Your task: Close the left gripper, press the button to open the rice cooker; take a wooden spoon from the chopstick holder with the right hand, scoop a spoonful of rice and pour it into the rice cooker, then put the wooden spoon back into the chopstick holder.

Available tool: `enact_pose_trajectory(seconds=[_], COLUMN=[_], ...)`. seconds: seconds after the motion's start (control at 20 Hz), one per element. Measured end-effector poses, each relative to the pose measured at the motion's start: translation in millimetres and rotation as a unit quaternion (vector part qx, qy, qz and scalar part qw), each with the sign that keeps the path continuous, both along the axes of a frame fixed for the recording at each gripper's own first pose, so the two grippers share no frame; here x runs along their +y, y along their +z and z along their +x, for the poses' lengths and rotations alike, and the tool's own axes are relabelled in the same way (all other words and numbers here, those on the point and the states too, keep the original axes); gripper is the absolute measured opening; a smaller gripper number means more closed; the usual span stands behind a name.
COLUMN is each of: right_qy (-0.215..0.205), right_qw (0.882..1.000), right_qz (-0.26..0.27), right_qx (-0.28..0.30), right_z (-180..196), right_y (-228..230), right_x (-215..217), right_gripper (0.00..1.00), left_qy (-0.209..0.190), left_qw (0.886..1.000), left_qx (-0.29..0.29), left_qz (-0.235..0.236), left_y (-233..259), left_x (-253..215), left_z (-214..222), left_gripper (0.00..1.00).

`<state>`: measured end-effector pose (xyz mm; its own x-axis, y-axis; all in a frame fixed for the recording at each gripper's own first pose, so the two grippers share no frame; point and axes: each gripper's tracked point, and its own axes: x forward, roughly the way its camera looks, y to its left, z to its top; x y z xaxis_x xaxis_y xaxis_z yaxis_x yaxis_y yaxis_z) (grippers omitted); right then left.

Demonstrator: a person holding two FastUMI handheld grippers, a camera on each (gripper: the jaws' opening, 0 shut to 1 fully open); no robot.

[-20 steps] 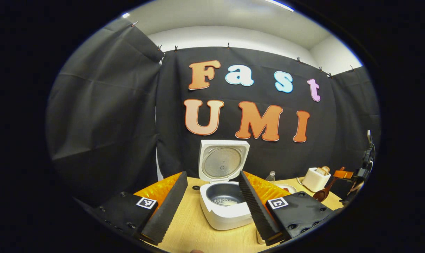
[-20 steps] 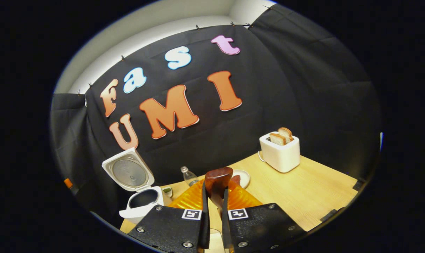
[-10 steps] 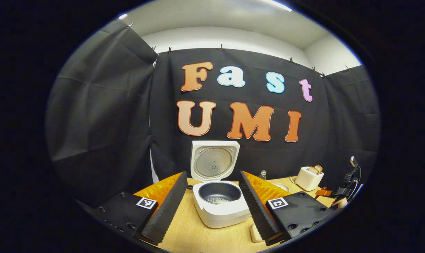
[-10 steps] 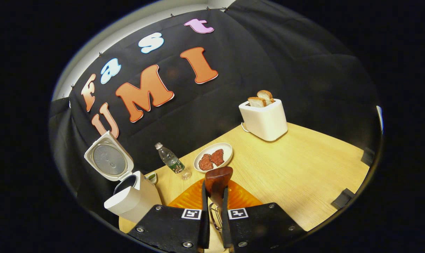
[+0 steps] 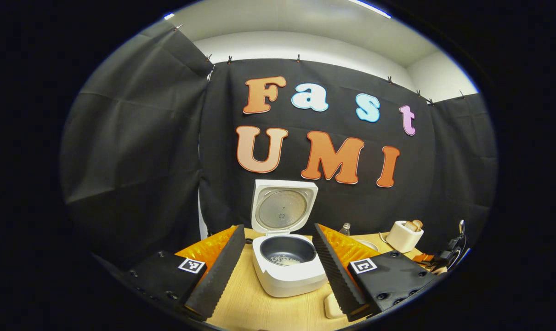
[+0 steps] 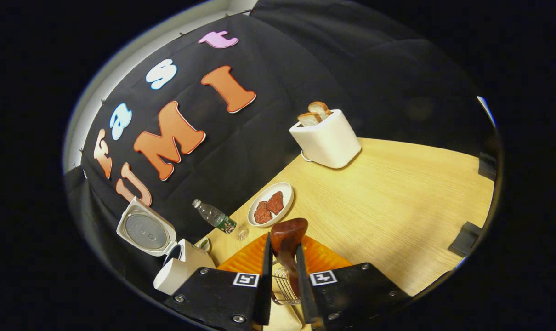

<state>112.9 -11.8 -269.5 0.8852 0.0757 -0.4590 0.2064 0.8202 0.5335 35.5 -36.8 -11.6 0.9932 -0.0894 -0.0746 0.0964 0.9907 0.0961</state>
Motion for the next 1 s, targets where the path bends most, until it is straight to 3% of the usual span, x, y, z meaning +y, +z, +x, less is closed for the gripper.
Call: enact_pose_trajectory(seconds=[0.05, 0.1, 0.15, 0.2, 0.25, 0.45, 0.65, 0.9, 1.0], right_qy=[-0.003, -0.004, -0.004, -0.003, 0.001, 0.006, 0.007, -0.002, -0.003], right_qw=[1.000, 1.000, 1.000, 0.999, 0.999, 0.996, 0.994, 0.991, 0.989], right_qz=[-0.008, -0.018, -0.027, -0.038, -0.050, -0.091, -0.112, -0.136, -0.149], right_qx=[0.003, 0.007, 0.008, 0.011, 0.012, 0.003, 0.000, -0.010, -0.004], right_z=[-3, -9, -13, -20, -24, -37, -45, -52, -56], right_y=[-1, 1, 5, 10, 13, 37, 49, 60, 58], right_x=[-5, -9, -11, -14, -16, -27, -35, -48, -54], right_gripper=[0.41, 0.62, 0.75, 0.77, 0.95, 0.95, 0.95, 0.95, 0.95], left_qy=[0.002, 0.001, -0.005, -0.011, -0.015, -0.027, -0.041, -0.044, -0.048], left_qw=[1.000, 1.000, 1.000, 1.000, 0.999, 0.999, 0.998, 0.998, 0.998], left_qx=[-0.005, -0.012, -0.020, -0.028, -0.034, -0.040, -0.036, -0.041, -0.036], left_qz=[0.003, 0.004, 0.001, -0.002, -0.002, 0.009, -0.017, 0.016, 0.009], left_y=[6, 14, 24, 33, 42, 67, 97, 127, 132], left_x=[-2, -6, -12, -18, -24, -47, -70, -80, -84], left_z=[6, 13, 21, 31, 41, 87, 141, 207, 231], left_gripper=[1.00, 1.00, 0.99, 0.99, 1.00, 1.00, 1.00, 1.00, 0.99])
